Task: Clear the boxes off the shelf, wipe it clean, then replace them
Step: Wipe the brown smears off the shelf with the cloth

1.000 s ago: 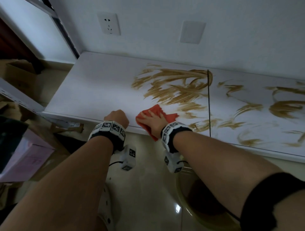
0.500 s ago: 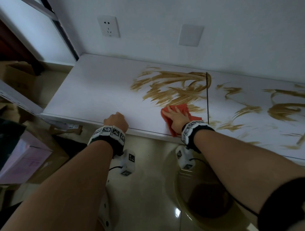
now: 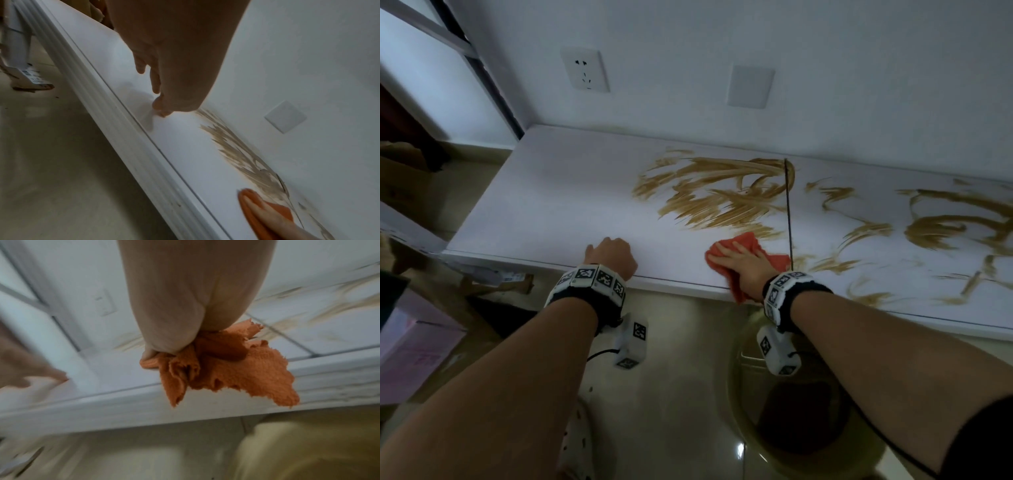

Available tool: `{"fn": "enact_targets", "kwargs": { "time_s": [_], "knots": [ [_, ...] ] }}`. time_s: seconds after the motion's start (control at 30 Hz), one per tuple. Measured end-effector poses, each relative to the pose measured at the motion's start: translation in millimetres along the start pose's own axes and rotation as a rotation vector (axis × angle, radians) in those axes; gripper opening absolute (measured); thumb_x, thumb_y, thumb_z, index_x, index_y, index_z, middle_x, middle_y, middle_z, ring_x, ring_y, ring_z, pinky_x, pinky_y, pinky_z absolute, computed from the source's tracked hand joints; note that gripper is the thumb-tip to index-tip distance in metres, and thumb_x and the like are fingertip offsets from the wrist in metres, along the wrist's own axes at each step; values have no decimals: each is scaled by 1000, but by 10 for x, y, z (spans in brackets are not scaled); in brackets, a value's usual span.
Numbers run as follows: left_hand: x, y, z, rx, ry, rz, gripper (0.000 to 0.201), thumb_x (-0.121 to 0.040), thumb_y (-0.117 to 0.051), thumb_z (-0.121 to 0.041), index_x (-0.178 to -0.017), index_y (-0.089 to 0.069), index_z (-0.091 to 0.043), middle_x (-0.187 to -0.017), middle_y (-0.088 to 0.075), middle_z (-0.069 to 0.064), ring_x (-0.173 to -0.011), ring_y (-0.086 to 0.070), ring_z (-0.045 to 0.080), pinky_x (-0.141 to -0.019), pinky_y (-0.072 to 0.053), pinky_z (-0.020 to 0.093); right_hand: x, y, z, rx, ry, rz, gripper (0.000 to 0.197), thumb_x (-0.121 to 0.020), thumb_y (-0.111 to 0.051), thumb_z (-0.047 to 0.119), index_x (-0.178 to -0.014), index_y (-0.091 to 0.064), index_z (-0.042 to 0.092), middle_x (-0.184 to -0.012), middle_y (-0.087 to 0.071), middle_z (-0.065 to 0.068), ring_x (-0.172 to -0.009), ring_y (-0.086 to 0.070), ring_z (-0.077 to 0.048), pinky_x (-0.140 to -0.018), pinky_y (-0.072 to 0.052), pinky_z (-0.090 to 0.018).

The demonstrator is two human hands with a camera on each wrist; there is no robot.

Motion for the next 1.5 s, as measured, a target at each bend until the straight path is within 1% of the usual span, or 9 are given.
{"fn": "enact_targets", "kwargs": {
  "time_s": [0.1, 0.23, 0.47, 0.63, 0.77, 0.87, 1.03, 1.33, 1.5],
  "knots": [
    [6, -49, -154, 4, -114, 28, 46, -92, -36, -11, -137, -46, -14, -144, -44, 6, -131, -42, 23, -113, -30, 36, 26, 85, -162, -29, -107, 36, 91, -81, -45, -11, -147, -10, 42, -159, 6, 9, -147, 9, -20, -116, 4, -55],
    [22, -98, -257, -1, -118, 58, 45, -90, -36, -8, -133, -49, -13, -139, -49, 8, -124, -48, 26, -105, -38, 34, -108, 110, 44, -29, -117, 117, 97, -79, -47, -13, -149, -5, 39, -158, 14, 5, -145, 14, -26, -113, 3, -60],
    [77, -90, -306, -31, -106, 44, 46, -90, -34, -7, -134, -45, -11, -136, -48, 9, -122, -49, 26, -103, -41, 37, -297, -14, 615, 92, 105, 113, 90, -84, -56, 2, -148, -6, 40, -158, 10, 6, -146, 12, -26, -113, 7, -59],
    [77, -86, -305, 6, -65, 72, 44, -89, -36, -9, -130, -49, -12, -134, -51, 7, -120, -51, 25, -103, -40, 37, -95, -130, 602, 119, 241, 143, 80, -87, -45, -5, -148, -15, 39, -159, 3, 10, -147, 8, -21, -116, 3, -54],
    [91, -112, -310, 32, -43, 93, 40, -88, -37, -7, -127, -49, -9, -128, -54, 9, -117, -51, 26, -102, -41, 38, 152, -66, -21, 27, 67, 61, 89, -83, -55, -5, -147, -15, 42, -158, 2, 12, -146, 6, -19, -117, 6, -51],
    [87, -127, -303, 41, -36, 81, 42, -89, -36, -7, -130, -46, -8, -129, -53, 11, -119, -50, 27, -103, -40, 38, 290, 28, -420, -59, -110, 35, 94, -81, -46, -14, -148, -10, 41, -158, 7, 11, -146, 9, -20, -116, 8, -50],
    [74, -145, -304, 28, -52, 69, 48, -91, -35, -9, -139, -39, -10, -144, -41, 8, -126, -45, 26, -107, -37, 36, 112, 80, -308, -118, -190, 76, 95, -80, -39, -16, -148, -6, 40, -158, 13, 8, -146, 14, -25, -115, 4, -58],
    [65, -127, -300, 30, -24, 30, 44, -89, -35, -6, -131, -46, -10, -126, -55, 10, -117, -52, 26, -102, -40, 36, -103, -62, 440, 34, 58, 138, 95, -83, -61, 1, -148, -4, 41, -158, 14, 8, -145, 15, -26, -113, 9, -58],
    [33, -140, -323, 65, -1, 50, 34, -89, -38, -10, -118, -54, -10, -123, -57, 8, -113, -53, 26, -98, -39, 35, 111, -215, 240, 45, 147, 137, 89, -83, -47, -10, -147, -15, 43, -158, 3, 13, -146, 10, -18, -115, 9, -50]
  ]
}}
Point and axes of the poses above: each hand's wrist, its own x-axis away from the middle knuckle, its own y-axis out of the back of the hand, z = x × y, the point moved 7 cm from there along -x, towards the middle knuckle
